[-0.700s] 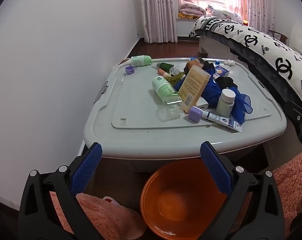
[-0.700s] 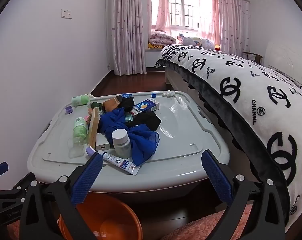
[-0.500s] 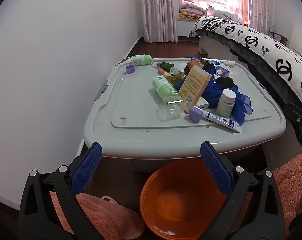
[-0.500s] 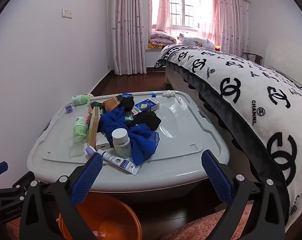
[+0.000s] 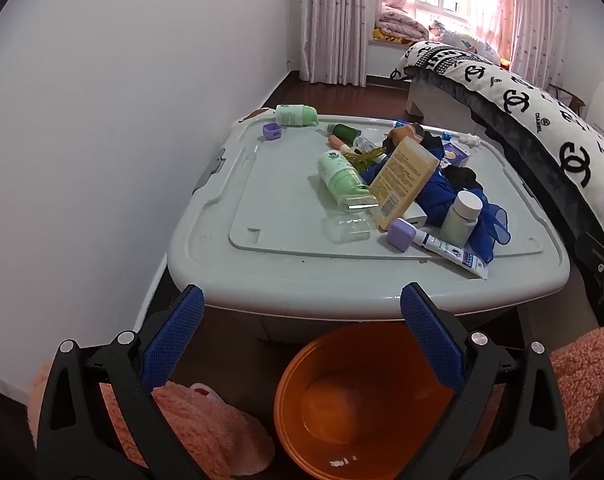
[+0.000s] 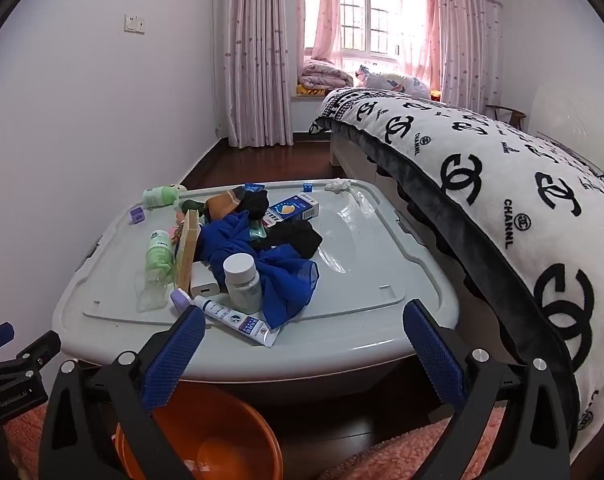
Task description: Collect trash
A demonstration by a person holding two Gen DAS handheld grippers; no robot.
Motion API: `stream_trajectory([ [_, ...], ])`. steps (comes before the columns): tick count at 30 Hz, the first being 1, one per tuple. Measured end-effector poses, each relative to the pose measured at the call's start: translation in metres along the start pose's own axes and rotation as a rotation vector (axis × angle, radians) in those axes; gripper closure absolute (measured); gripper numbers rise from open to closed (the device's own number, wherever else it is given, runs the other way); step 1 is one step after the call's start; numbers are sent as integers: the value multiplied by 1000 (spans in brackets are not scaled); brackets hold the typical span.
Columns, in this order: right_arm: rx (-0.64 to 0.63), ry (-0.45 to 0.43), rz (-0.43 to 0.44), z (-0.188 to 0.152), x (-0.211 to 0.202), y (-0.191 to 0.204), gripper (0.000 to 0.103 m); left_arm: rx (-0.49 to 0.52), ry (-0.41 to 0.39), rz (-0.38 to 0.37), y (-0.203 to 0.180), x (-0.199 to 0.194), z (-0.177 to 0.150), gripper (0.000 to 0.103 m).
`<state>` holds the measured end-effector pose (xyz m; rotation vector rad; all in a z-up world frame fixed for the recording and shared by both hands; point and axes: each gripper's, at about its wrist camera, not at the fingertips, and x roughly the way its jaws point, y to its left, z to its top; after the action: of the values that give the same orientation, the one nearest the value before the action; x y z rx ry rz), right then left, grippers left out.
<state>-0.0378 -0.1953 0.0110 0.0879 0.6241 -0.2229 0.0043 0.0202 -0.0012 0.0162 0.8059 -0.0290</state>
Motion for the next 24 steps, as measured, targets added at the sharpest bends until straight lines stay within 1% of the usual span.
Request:
stream_trajectory([
  [18, -12, 5, 0, -4, 2, 4, 5, -34, -12, 15, 12, 4, 1, 7],
  [24, -17, 9, -3, -4, 4, 5, 5, -14, -8, 9, 11, 6, -1, 7],
])
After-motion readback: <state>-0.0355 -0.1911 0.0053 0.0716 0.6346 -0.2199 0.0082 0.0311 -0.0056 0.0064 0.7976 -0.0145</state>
